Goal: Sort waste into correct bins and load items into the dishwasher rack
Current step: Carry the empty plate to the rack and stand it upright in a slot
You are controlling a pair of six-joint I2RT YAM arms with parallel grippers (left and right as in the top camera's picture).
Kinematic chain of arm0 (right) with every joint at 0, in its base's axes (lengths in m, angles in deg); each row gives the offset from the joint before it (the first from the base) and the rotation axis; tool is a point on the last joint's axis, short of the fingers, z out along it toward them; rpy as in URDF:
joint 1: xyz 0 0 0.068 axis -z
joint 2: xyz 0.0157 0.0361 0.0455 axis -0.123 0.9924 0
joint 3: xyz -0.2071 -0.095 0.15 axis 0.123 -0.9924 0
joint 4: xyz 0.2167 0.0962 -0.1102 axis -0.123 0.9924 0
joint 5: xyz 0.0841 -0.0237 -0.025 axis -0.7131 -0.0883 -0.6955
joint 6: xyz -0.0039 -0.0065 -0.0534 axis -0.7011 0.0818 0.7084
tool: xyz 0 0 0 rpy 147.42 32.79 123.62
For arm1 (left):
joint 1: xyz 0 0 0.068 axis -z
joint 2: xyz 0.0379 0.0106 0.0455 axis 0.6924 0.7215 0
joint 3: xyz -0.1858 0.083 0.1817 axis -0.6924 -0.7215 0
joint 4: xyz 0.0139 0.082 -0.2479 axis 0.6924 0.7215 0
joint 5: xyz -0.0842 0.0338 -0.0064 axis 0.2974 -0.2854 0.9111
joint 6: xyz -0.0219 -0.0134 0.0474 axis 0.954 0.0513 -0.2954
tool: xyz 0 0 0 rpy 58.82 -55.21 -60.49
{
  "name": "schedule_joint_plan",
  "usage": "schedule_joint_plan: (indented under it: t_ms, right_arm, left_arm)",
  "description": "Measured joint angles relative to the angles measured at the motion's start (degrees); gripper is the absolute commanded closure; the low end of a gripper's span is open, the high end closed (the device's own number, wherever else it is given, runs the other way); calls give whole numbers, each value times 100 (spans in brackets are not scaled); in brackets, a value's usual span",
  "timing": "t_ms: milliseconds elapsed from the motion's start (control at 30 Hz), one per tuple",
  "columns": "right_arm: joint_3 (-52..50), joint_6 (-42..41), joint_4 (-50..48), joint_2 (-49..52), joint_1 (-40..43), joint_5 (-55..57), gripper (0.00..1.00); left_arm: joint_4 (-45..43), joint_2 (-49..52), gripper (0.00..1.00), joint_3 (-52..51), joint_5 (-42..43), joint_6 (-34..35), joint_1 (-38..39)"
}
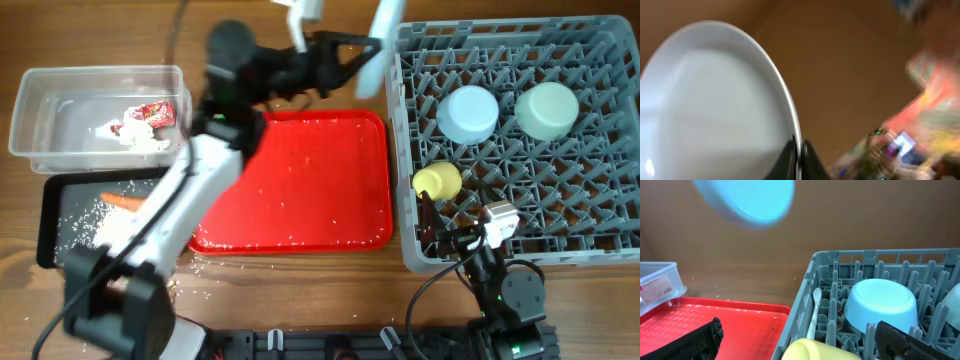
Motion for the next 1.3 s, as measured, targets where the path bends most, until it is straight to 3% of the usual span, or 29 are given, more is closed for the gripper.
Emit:
schedule_joint_plan:
  t_ms: [200, 267, 300, 333, 367, 400, 467, 500, 767, 833, 1000, 1167, 1300]
  right_arm:
    - [0, 0, 0, 0, 0, 0, 0]
    - [0, 0, 2, 0, 0, 0, 0]
    - [0, 0, 0, 0, 0, 0, 0]
    - [0, 0, 0, 0, 0, 0, 0]
    - [0, 0, 0, 0, 0, 0, 0]
    - [0, 0, 0, 0, 0, 0, 0]
    - [0, 0, 0, 0, 0, 0, 0]
    - [0, 0, 0, 0, 0, 0, 0]
    - [0, 0, 0, 0, 0, 0, 0]
    - [0, 0, 2, 0, 0, 0, 0]
    - [0, 0, 2, 0, 0, -2, 0]
    - [0, 0, -2, 0, 0, 0, 0]
    - [0, 0, 0, 0, 0, -2, 0]
  left_arm:
    - [-1108, 1377, 96, -22, -1036, 2337, 533]
    - [-1279, 1591, 91, -26, -1145, 2728, 542]
    - [-1307, 1665, 82, -28, -1191, 2933, 542]
    - [-1311, 1703, 56, -28, -1233, 3058, 540]
    - [-1322, 1718, 40, -28, -1276, 3193, 540]
    - [-1294, 1718, 31, -28, -1294, 3257, 540]
    - [-1021, 1716, 3, -22, -1355, 3252, 538]
    - [-723, 1716, 0, -17, -1362, 3178, 529]
    - [1346, 1644, 1, -22, -1327, 2173, 57]
    - [2439, 1349, 0, -55, -1351, 1648, -164]
    - [5683, -433, 0, -39, -2055, -238, -321]
    - [7455, -2304, 0, -26, -2927, -1287, 4]
    - [8791, -3248, 0, -9, -3416, -1878, 59]
